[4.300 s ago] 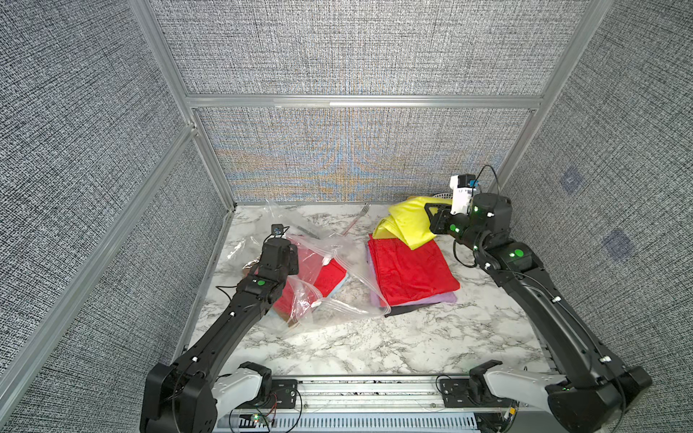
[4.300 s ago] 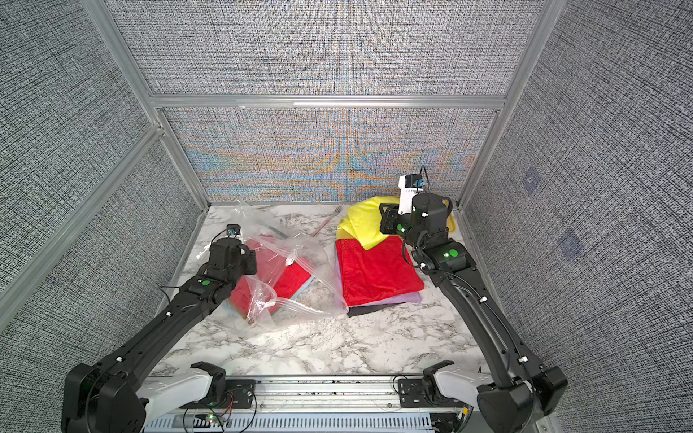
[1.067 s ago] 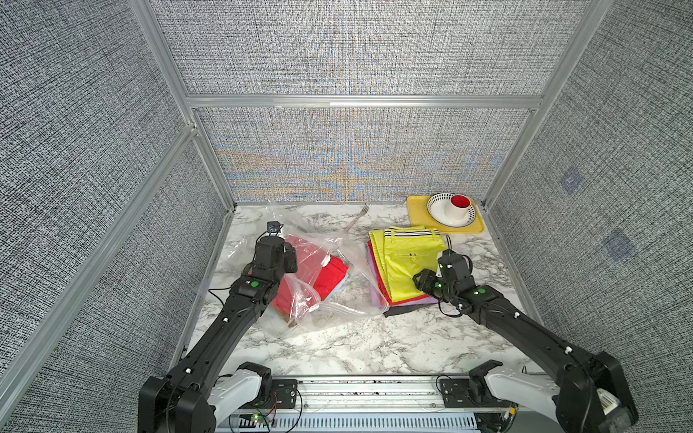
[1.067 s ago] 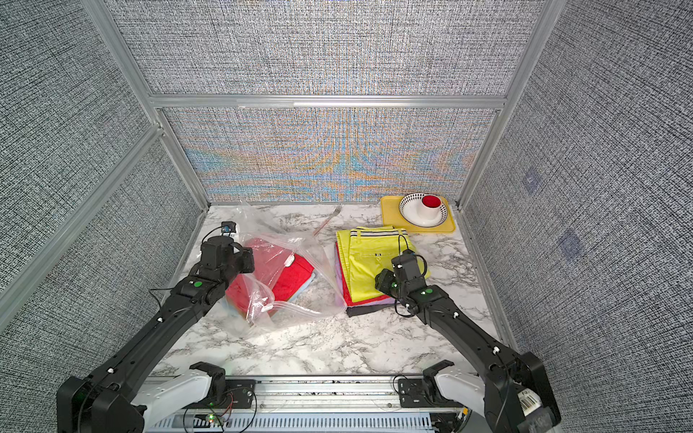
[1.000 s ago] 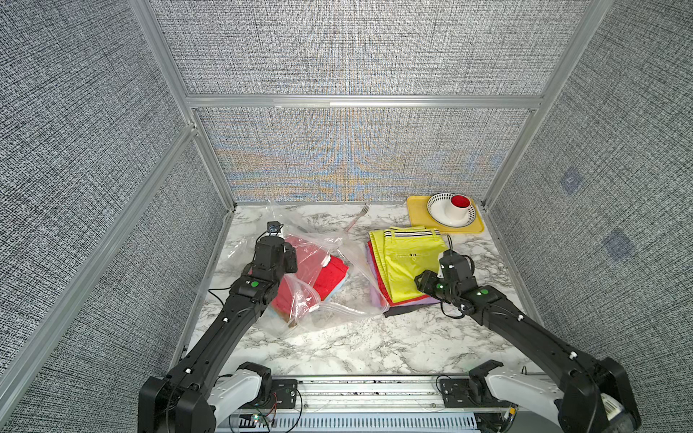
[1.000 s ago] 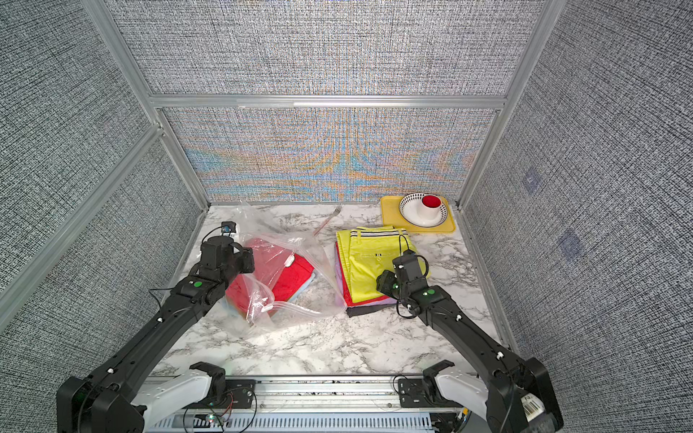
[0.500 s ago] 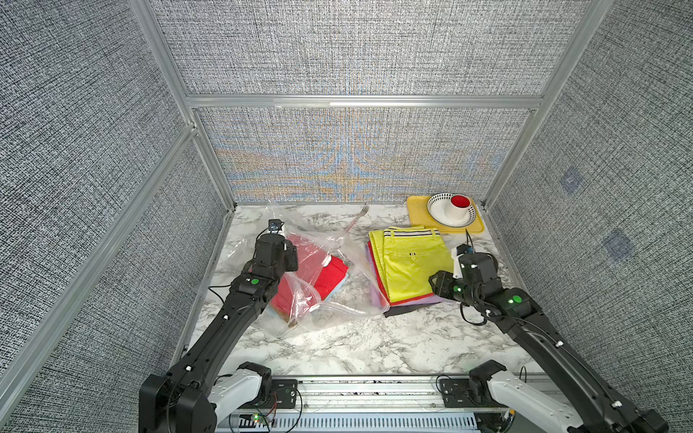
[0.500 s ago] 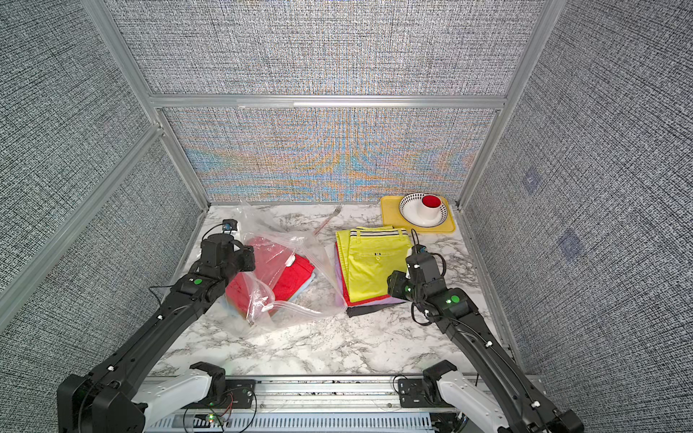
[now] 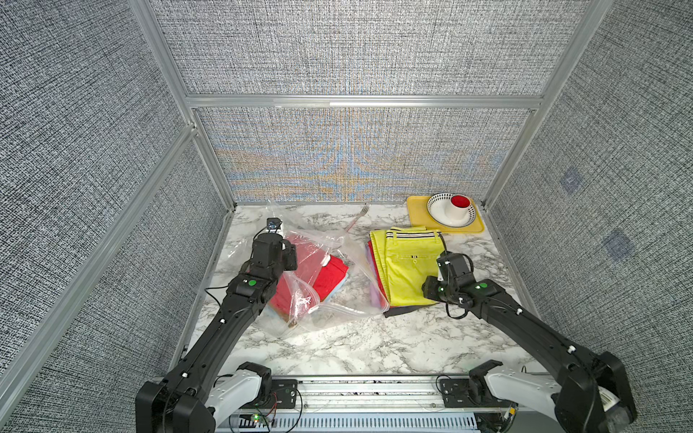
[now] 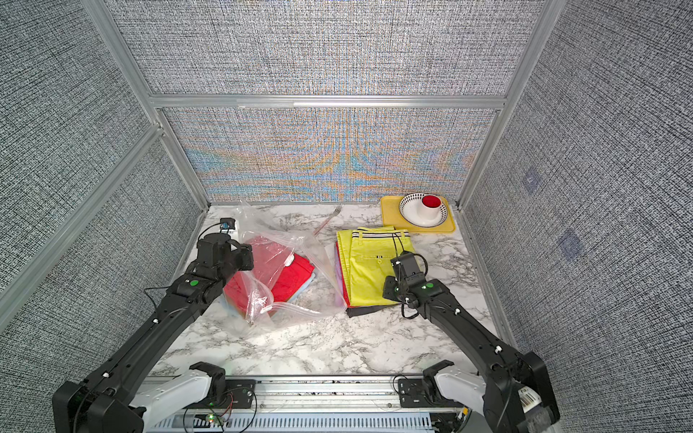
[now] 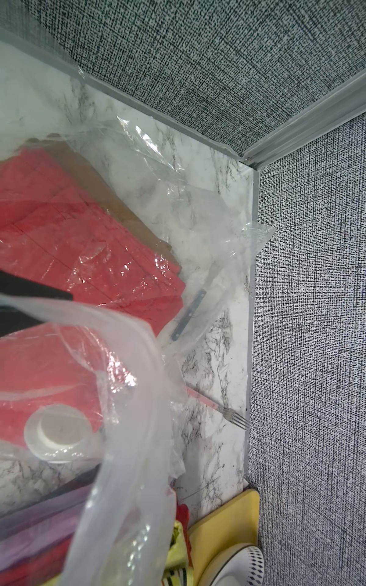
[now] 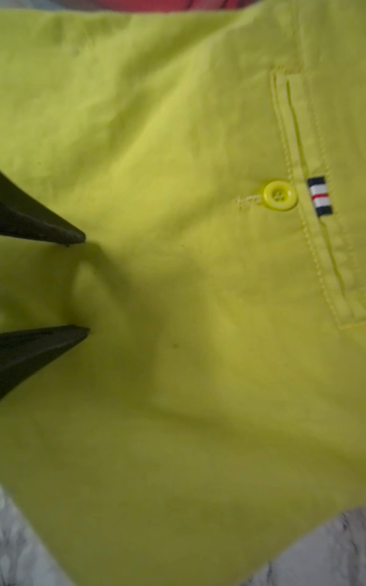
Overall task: Take the trousers out of the vacuum bag
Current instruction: Place the trousers at the center of the board, then take out the trousers from the vacuum bag.
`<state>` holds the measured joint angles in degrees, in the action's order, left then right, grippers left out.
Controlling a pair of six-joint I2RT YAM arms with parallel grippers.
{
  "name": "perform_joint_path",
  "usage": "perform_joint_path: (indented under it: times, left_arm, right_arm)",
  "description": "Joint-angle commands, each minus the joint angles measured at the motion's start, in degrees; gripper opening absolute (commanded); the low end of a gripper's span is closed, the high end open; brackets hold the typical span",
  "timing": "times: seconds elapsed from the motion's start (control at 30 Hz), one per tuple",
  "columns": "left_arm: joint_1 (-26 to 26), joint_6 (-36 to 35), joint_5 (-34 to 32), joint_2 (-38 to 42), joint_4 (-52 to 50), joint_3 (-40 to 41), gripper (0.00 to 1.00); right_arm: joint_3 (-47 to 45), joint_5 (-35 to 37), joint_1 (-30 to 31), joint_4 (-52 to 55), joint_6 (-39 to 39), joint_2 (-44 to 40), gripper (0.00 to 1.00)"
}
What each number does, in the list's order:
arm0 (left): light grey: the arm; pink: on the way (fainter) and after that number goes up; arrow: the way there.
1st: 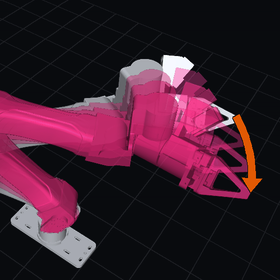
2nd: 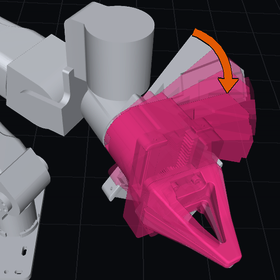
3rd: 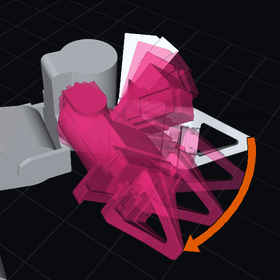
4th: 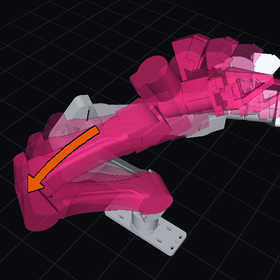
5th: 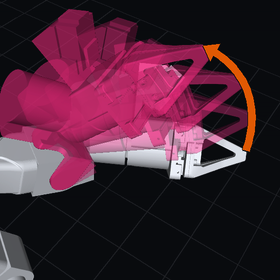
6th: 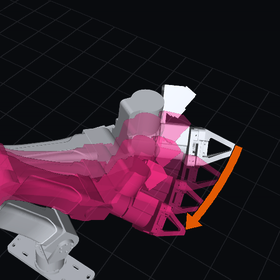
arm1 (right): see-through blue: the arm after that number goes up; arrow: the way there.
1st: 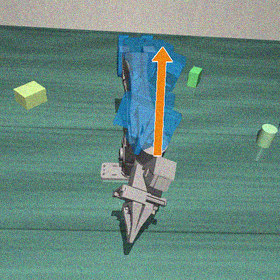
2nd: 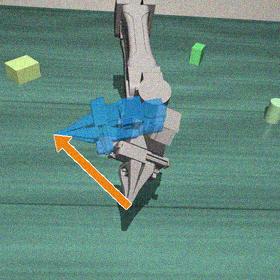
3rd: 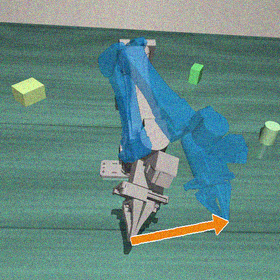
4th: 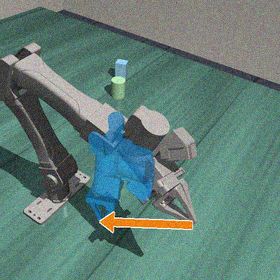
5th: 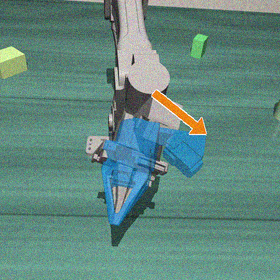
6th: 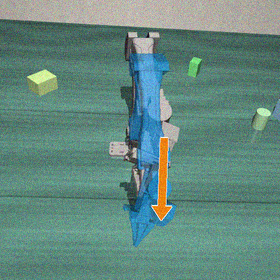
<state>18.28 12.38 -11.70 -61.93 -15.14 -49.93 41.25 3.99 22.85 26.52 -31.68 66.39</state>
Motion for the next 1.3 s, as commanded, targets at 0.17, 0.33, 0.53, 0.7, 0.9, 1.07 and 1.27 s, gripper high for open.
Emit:
perform_joint_path:
  times: [0.17, 0.33, 0.53, 0.7, 0.9, 1.07, 1.27]
  left_arm:
    - [0.00, -0.43, 0.16, -1.26, 0.28, -0.77, 0.00]
    - [0.00, -0.64, 0.17, -0.47, -0.20, -0.79, 0.00]
    - [0.00, -1.65, 4.59, -0.31, 0.10, -1.24, 0.00]
    - [0.00, -5.32, 13.15, -2.12, 0.25, -3.39, 0.00]
    - [0.09, -6.14, 16.74, -5.03, -1.30, -7.20, 0.00]
    - [0.34, -6.42, 23.07, -6.57, -1.63, -10.57, 0.00]
    - [2.16, -7.52, 24.84, -9.85, -4.09, -16.08, 0.00]
  right_arm:
    - [-2.35, -8.77, 0.31, -11.25, -1.62, 4.82, 0.47]
    - [1.62, -8.10, 1.74, -9.84, -0.16, 4.89, 0.47]
    - [8.70, -4.35, 3.41, -5.18, 2.47, 0.06, 0.49]
    - [11.63, -6.48, 4.26, -4.26, 4.68, -3.04, 0.50]
    - [15.67, -10.14, 12.99, -8.11, 8.05, -5.54, 0.53]
    - [17.97, -9.97, 22.86, -12.29, 9.72, -3.38, 0.54]
    - [19.70, -9.41, 31.39, -16.30, 11.20, 5.23, 0.54]
